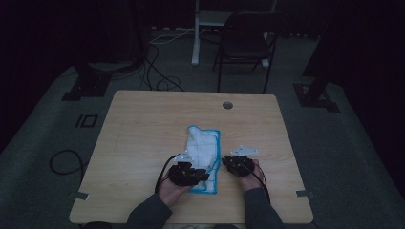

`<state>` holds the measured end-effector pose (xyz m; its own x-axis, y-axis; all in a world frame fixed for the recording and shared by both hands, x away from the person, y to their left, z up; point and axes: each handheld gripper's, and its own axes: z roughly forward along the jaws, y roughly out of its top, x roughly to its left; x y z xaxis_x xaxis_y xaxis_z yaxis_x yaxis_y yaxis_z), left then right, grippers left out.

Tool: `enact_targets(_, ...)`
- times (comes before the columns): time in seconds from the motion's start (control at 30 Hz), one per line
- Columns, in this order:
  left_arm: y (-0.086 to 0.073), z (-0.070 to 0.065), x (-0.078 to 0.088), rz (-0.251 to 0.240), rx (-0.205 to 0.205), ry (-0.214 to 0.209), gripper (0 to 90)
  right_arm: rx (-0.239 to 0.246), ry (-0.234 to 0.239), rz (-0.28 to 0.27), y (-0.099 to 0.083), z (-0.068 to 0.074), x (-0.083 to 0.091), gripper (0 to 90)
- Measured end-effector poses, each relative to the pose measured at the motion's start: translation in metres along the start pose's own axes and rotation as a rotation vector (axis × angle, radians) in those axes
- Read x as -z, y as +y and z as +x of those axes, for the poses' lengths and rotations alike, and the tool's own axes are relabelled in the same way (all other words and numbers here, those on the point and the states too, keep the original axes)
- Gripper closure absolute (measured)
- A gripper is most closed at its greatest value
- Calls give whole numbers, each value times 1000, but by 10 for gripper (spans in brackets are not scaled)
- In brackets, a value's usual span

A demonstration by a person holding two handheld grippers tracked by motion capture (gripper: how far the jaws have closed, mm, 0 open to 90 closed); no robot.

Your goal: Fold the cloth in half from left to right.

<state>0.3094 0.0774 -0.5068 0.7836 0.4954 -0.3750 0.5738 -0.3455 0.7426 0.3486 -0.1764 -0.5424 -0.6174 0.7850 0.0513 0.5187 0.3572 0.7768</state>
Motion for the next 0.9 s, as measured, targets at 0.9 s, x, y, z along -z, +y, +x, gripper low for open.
enact_targets(0.9, -29, 9, 17, 50, -32, 184, 679, -51, -20, -72, 53, -19, -19, 739)
